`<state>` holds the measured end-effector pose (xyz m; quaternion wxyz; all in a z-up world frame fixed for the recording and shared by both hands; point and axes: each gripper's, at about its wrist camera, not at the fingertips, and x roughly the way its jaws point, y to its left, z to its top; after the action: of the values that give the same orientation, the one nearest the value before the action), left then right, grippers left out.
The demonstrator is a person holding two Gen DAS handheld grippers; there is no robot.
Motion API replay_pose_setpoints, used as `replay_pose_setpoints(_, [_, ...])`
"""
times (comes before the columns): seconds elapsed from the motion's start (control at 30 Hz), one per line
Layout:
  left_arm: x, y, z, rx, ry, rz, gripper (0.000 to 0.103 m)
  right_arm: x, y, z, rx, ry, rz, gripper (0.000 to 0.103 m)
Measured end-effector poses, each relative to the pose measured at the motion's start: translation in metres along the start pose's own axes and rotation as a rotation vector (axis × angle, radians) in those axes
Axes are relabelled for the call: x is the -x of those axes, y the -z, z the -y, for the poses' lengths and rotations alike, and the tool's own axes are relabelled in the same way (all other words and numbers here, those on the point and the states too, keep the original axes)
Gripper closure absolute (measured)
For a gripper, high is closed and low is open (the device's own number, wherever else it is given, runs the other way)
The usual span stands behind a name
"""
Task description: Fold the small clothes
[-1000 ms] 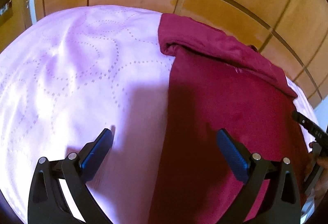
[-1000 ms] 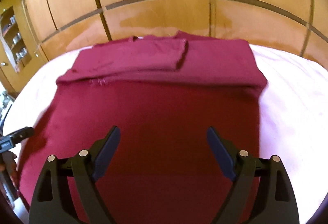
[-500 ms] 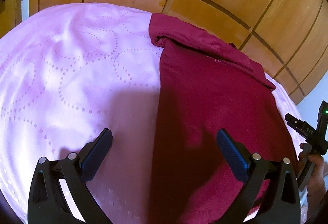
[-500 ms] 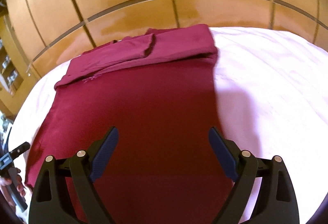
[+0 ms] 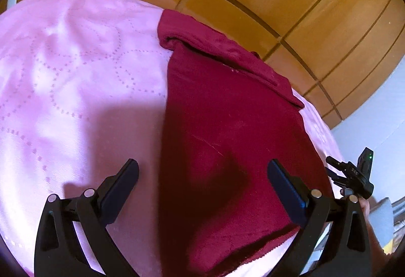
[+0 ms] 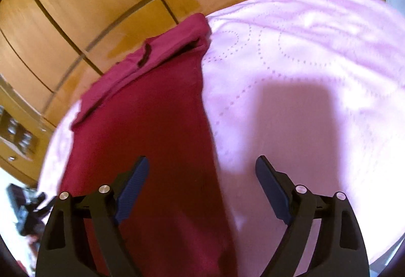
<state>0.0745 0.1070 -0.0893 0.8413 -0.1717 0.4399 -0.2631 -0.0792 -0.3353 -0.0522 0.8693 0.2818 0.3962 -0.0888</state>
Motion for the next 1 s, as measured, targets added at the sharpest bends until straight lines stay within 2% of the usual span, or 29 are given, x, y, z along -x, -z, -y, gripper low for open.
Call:
replay_pose_setpoints(0.23, [-0.005, 0.001, 0.000, -0.007, 0.004, -0.032, 0.003, -0.001, 0.009, 0.001, -0.054, -0.103, -0.014, 0.021])
replay_pose_setpoints(0.4, [-0.005, 0.005, 0.002, -0.033, 0.037, -0.051, 0.003, -0.003, 0.017, -0.006, -0.056, -0.184, -0.039, 0.021])
replay_pose_setpoints(0.83, [-0.010, 0.006, 0.006, -0.051, 0.098, -0.063, 0.004, -0.003, 0.024, -0.011, -0.044, -0.245, -0.076, 0.021])
replay_pose_setpoints(1.0, [-0.009, 0.009, 0.008, -0.078, 0.102, -0.077, 0.007, -0.006, 0.022, -0.009, -0.052, -0.281, -0.110, 0.021])
